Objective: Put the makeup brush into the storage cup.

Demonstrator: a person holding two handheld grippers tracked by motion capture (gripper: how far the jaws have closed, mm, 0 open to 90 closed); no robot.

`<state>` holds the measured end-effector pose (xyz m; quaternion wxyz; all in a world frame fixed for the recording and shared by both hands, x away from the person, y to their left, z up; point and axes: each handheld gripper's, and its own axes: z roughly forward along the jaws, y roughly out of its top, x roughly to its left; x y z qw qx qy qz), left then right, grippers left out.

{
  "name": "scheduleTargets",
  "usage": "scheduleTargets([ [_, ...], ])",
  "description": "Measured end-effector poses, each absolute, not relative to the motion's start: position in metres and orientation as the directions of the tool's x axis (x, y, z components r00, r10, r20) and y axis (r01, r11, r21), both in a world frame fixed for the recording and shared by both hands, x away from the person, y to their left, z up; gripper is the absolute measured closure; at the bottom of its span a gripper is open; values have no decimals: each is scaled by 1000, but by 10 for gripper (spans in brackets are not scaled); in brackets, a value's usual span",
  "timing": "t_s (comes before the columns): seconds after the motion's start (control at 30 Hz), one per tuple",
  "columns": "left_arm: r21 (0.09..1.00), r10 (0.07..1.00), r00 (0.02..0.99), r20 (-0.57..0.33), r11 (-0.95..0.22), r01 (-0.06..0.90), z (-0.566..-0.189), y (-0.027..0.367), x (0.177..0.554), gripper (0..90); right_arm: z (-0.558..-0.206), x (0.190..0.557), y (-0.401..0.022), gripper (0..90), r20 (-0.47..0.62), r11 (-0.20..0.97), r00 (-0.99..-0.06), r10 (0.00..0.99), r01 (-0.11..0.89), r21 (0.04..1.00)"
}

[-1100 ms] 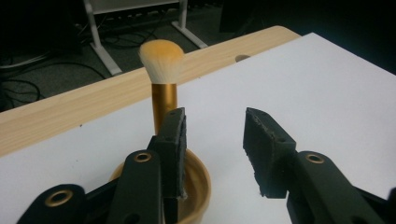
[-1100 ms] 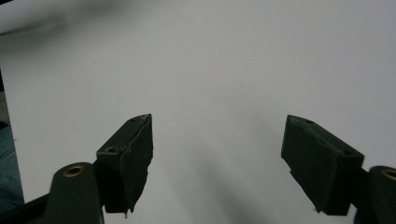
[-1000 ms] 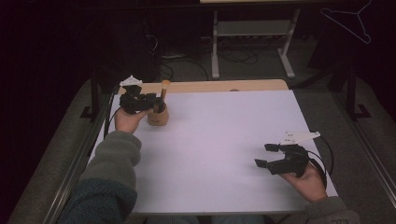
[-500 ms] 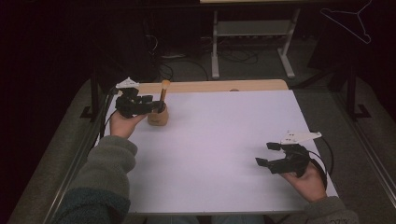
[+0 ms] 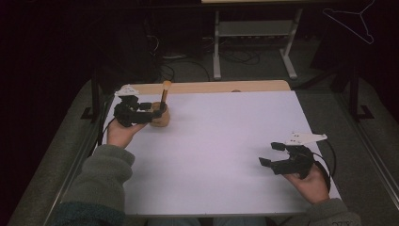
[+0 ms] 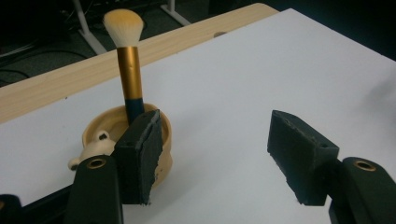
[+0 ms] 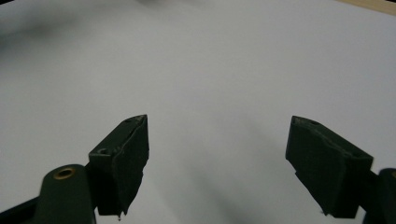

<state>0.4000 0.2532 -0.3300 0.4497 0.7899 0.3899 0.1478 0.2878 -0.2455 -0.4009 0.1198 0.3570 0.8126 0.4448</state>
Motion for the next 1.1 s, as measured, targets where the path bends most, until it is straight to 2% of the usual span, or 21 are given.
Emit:
scheduleTargets([
  [0.23,824,743,662,-100,-311,473,-333,252,383,331,-402,288,-246,204,118,346,-710,694,473,810],
  [0.63,828,732,671,-119,-300,474,-337,252,355,281,-403,288,-246,199,122,342,-704,700,479,808],
  [1.1,819,717,694,-67,-357,449,-348,242,330,244,-404,286,-245,200,116,345,-702,703,478,808],
])
